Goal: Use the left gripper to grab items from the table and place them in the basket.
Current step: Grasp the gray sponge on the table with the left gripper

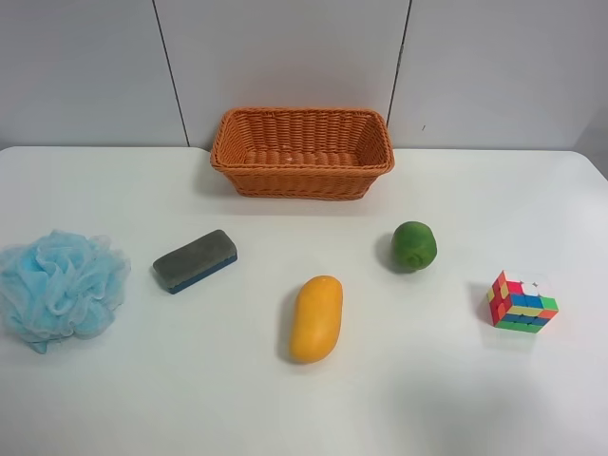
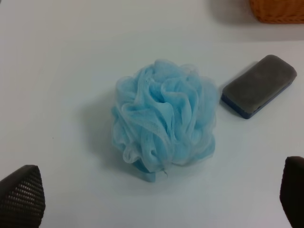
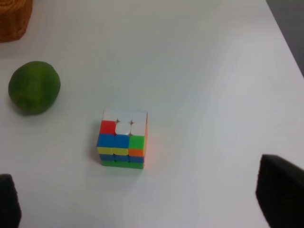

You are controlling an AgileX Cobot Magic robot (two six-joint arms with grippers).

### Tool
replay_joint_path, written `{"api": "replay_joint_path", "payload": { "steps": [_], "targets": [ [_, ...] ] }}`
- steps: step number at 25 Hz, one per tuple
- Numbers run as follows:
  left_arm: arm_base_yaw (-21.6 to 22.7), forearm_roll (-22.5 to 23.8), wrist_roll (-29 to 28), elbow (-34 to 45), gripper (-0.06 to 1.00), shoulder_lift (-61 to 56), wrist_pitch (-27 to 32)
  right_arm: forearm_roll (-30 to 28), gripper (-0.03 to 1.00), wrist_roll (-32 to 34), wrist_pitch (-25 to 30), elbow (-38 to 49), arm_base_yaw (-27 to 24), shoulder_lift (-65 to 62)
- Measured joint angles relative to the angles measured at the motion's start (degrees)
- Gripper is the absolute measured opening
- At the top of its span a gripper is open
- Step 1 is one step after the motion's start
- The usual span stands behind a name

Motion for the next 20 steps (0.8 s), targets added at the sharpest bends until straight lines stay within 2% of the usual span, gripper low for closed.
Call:
{"api": "replay_joint_path", "payload": {
  "steps": [7,10,17,20],
  "targets": [
    [0.0,-0.6,0.2,0.0,0.99,0.3,0.0,0.0,0.99,0.0,0.0,0.0,0.0,0.0],
    [0.0,-1.4,0.5,-1.6,0.99,4.9,1.1,0.0,0.99,0.0,0.0,0.0,0.0,0.0],
    [-0.1,-2.4,7.3,-16.4,0.99,29.4,2.8,0.0,0.99,0.0,0.0,0.0,0.0,0.0],
    [-3.2,-2.0,8.4,-22.8,0.99,41.5,2.7,0.0,0.99,0.0,0.0,0.0,0.0,0.0]
  ]
}}
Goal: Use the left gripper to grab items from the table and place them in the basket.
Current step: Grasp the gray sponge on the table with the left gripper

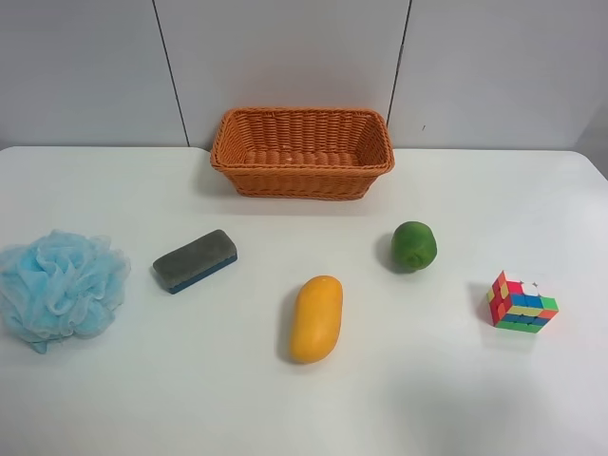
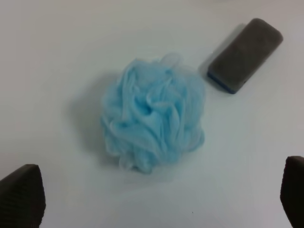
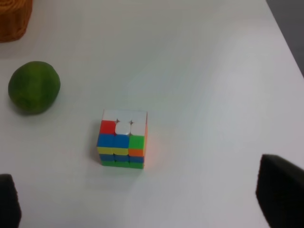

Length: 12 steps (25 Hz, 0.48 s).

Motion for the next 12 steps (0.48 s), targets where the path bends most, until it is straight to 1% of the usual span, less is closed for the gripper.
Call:
{"api": "replay_joint_path", "payload": {
  "steps": [4,7,10,12],
  "targets": [
    [-7.2,2.4,0.4,-6.8,0.99,14.0,-0.3,0.0,0.99,0.0,0.0,0.0,0.0,0.0],
    [-13.5,4.7,0.5,-10.8,0.99,24.8,-1.6,0.0,0.99,0.0,0.0,0.0,0.0,0.0],
    [-18.1,5.6,0.8,-13.8,0.99,33.4,-3.8,0.0,0.99,0.0,0.0,0.0,0.0,0.0],
    [-20.1,5.6,1.2,-15.1,0.99,38.3,-5.6,0.0,0.99,0.0,0.0,0.0,0.0,0.0]
  ]
}}
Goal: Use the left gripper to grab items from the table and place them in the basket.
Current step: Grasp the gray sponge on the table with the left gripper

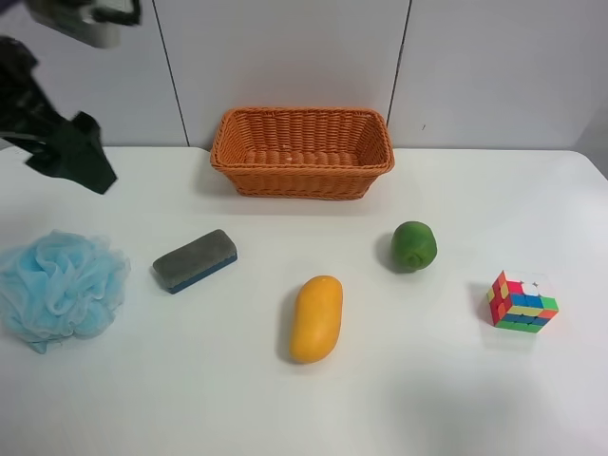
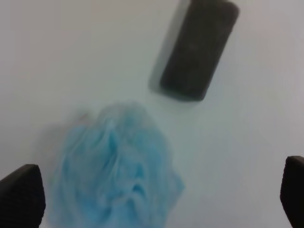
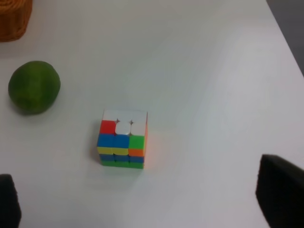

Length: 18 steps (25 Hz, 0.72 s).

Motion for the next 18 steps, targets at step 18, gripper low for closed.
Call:
{"api": "replay_joint_path", "payload": {
  "steps": [18],
  "targets": [
    [-5.1,-2.3,2.4,-0.7,0.99,27.0,-14.0,0.0,0.99,0.0,0.0,0.0,0.0,0.0]
  ]
}}
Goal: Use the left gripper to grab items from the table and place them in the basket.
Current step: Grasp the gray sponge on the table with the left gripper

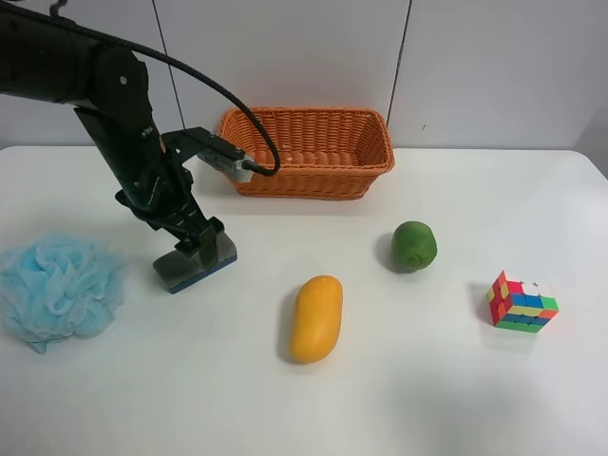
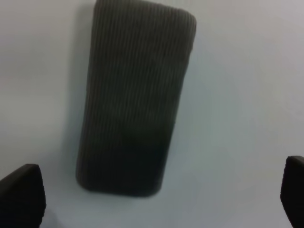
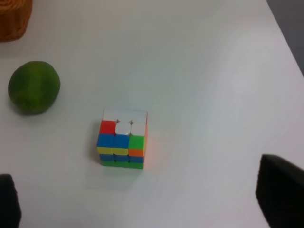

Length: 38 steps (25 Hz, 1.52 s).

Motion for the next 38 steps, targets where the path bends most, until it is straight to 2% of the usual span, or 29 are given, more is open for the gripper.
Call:
{"api": "replay_joint_path", "payload": {
  "steps": [14,27,30,32,35,36,38],
  "targets": [
    [0.0,0.3,0.8,0.0,0.99,8.1,-6.6,0.0,0.99,0.0,0.0,0.0,0.0,0.0],
    [0.0,0.8,1.0,0.0,0.99,10.2,-8.1,0.0,0.99,0.0,0.0,0.0,0.0,0.0],
    [0.0,0.8,1.0,0.0,0.91,10.2,-8.2,0.0,0.99,0.0,0.0,0.0,0.0,0.0],
    [0.0,0.8,1.0,0.0,0.8,10.2,-8.3,0.0,0.99,0.0,0.0,0.0,0.0,0.0],
    [0.0,0.8,1.0,0.0,0.57,10.2,-8.3,0.0,0.99,0.0,0.0,0.0,0.0,0.0],
    [0.0,0.8,1.0,-0.1,0.54,10.2,-8.3,0.0,0.99,0.0,0.0,0.0,0.0,0.0],
    [0.0,0.8,1.0,-0.1,0.55,10.2,-8.4,0.0,0.99,0.0,0.0,0.0,0.0,0.0]
  ]
}}
